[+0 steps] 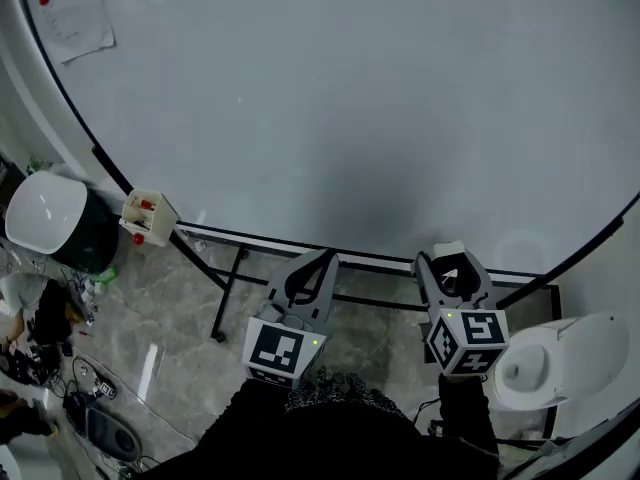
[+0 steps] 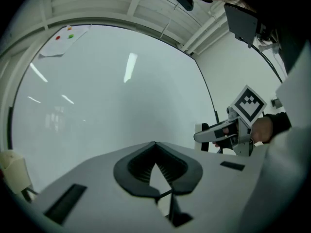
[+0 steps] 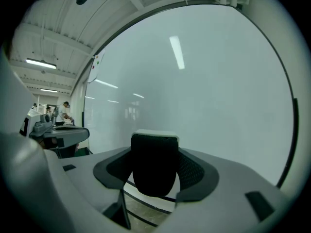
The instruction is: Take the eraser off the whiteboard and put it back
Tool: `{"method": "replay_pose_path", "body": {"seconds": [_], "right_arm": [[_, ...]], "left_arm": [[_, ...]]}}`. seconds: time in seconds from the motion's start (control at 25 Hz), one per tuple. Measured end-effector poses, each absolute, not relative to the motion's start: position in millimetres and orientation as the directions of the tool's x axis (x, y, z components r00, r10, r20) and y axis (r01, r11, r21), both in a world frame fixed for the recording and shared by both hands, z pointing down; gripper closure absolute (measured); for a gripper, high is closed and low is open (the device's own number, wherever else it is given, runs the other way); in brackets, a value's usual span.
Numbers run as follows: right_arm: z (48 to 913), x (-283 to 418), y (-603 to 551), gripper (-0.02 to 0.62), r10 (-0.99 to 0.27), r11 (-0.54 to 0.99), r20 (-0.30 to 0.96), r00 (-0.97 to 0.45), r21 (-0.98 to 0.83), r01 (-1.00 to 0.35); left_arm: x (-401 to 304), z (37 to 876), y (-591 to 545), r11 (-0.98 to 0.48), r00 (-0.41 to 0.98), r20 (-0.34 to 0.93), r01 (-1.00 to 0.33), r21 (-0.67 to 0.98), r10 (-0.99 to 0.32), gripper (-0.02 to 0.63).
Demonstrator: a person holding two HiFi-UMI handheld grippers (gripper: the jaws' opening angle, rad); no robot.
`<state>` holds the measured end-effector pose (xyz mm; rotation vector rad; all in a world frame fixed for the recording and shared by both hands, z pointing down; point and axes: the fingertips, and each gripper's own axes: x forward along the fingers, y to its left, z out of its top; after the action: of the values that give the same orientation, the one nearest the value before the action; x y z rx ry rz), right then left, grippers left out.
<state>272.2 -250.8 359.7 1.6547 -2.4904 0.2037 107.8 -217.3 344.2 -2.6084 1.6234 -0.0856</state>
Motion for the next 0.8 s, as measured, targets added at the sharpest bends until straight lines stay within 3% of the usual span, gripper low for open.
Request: {"method": "replay_pose_path", "body": {"seconds": [0.44, 0.8], "right_arm": [[349.9, 173.1, -239.5, 0.325, -0.752, 0.639, 0.191, -0.631, -0.026, -0.769], [350.9, 80.7, -237.8, 0.325, -0.739, 0.656, 0.174, -0.651, -0.034, -0.754]], "left_arm": [[33.5, 346.6, -153.3, -0.179, 0.177, 0.026, -0.980, -0.088, -0.984, 0.601], [-45.6, 346.5, -153.2, -0.191, 0.191, 0.003, -0.979, -0.073, -0.982, 0.601]]}}
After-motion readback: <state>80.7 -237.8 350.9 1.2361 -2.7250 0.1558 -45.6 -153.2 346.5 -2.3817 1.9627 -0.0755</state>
